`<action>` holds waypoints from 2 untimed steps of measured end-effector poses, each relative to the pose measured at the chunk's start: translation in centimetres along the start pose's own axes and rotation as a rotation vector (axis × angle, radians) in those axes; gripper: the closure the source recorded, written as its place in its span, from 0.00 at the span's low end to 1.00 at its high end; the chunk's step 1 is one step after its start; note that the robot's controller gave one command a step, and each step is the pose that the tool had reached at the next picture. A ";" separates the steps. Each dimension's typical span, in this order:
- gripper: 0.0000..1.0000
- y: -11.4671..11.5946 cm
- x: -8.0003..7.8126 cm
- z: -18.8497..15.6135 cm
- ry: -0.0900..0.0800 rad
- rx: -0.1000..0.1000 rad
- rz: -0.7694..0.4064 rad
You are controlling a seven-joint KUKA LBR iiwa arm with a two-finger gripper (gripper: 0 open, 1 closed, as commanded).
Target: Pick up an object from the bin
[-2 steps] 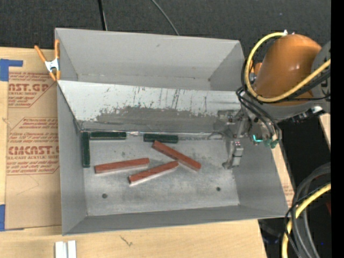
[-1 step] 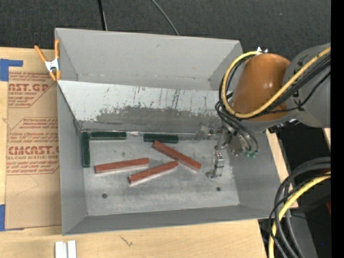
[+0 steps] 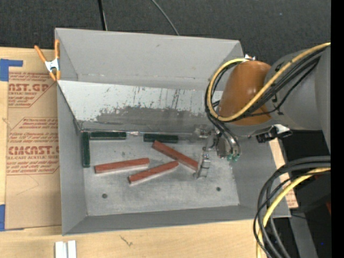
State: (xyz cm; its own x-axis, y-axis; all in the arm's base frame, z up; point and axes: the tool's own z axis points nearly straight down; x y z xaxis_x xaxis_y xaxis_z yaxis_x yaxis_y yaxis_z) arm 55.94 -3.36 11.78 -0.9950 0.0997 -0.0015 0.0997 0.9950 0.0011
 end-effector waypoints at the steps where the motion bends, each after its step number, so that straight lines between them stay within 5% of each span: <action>1: 1.00 1.4 -0.4 4.8 0.000 0.001 -0.029; 2: 1.00 1.4 -0.4 4.8 0.000 0.001 -0.029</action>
Offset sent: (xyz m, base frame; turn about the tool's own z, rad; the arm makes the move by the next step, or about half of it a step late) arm 0.0000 0.0000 0.0000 0.0000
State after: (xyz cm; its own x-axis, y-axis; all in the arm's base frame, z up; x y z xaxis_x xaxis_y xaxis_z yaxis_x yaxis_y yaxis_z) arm 56.45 -2.02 6.98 -0.9975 0.0705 -0.0017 0.0705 0.9975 -0.0002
